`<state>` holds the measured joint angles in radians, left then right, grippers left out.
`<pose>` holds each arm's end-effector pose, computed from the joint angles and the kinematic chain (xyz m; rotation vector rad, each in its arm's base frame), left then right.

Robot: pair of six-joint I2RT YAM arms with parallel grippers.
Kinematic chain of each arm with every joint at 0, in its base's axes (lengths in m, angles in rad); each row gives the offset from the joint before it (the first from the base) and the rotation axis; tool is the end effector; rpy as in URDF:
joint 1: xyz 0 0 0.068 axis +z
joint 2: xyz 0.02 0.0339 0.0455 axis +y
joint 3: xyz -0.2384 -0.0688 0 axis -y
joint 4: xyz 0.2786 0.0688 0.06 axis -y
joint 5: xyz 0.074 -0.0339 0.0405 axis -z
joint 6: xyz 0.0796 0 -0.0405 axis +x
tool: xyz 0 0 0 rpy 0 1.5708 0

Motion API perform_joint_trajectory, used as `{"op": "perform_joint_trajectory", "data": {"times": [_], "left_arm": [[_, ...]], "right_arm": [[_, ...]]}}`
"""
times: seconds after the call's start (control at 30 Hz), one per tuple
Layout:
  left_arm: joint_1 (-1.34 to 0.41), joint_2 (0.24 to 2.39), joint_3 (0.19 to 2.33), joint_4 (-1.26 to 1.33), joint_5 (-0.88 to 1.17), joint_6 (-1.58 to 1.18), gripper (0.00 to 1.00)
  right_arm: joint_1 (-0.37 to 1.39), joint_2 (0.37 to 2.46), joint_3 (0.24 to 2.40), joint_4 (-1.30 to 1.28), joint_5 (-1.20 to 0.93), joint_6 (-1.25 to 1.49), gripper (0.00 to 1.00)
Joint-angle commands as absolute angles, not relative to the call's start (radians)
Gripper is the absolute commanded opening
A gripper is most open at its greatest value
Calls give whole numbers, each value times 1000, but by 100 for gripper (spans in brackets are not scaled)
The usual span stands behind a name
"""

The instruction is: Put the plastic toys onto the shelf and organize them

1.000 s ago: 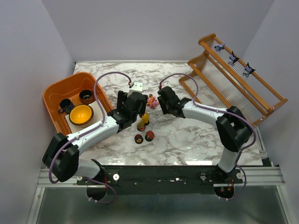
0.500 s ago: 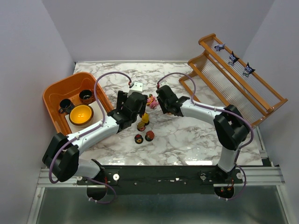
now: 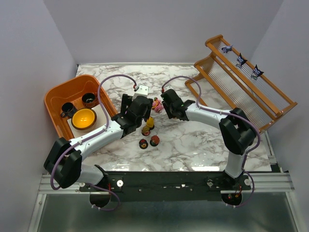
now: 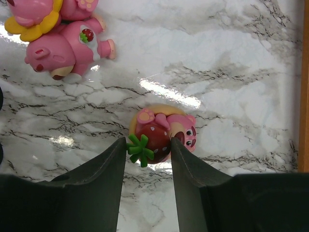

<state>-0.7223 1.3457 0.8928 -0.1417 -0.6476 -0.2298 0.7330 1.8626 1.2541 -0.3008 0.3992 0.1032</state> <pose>0.2999 -0.2003 0.2009 0.1422 2.0307 0.1102 0.3492 0.2727 0.1155 -0.5804 2.3159 -0.1083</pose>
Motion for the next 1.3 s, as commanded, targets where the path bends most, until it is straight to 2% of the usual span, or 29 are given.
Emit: {"op": "perform_joint_trajectory", "data": {"times": [0.0, 0.2, 0.23, 0.33, 0.63, 1.27], "left_arm": [[-727, 1328, 885, -117, -687, -224, 99], [-727, 1328, 885, -117, -689, -222, 99], [-729, 1328, 885, -115, -687, -222, 99], [-729, 1328, 885, -117, -689, -222, 99], [-729, 1325, 885, -117, -689, -221, 99], [-729, 1322, 885, -117, -689, -222, 99]], "right_arm": [[735, 1882, 1275, -337, 410, 91, 48], [735, 1859, 1270, -330, 428, 64, 29], [735, 1858, 1269, -328, 433, 54, 22], [735, 1847, 1272, -328, 436, 37, 14], [735, 1821, 1272, -321, 425, 12, 1], [732, 1741, 1339, -310, 451, -202, 1]]}}
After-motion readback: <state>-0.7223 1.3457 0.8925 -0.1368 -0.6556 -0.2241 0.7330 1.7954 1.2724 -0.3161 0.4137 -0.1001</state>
